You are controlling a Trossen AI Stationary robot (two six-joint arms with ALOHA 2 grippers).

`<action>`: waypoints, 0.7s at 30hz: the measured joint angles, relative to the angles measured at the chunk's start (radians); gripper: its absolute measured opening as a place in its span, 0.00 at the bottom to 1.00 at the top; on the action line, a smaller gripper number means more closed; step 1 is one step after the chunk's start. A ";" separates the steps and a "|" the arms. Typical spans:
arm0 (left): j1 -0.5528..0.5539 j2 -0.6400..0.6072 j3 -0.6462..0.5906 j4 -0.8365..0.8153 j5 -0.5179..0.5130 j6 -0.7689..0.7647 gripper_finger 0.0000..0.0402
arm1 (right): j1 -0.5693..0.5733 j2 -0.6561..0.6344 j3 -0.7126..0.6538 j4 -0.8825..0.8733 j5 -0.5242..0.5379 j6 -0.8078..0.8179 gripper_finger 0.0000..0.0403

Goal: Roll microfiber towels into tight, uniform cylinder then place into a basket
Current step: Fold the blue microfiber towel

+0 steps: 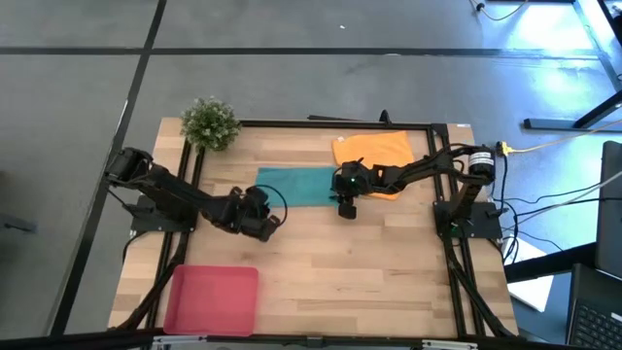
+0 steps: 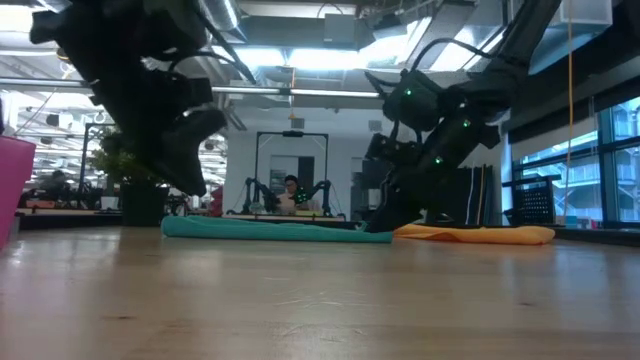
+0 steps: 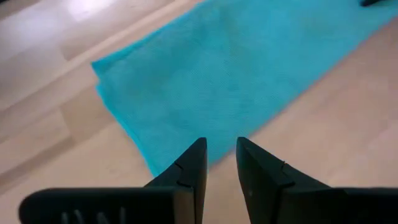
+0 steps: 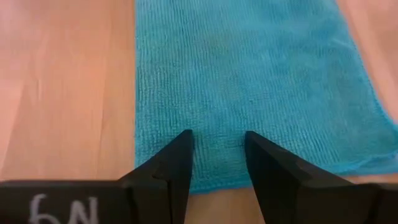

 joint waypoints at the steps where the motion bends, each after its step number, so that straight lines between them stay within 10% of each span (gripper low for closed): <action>1: -0.010 0.000 0.000 0.000 -0.003 -0.008 0.19 | 0.001 0.008 0.001 0.005 -0.002 0.006 0.37; 21: -0.054 0.000 0.000 0.002 -0.005 -0.033 0.19 | 0.145 0.013 0.001 0.048 -0.048 0.190 0.37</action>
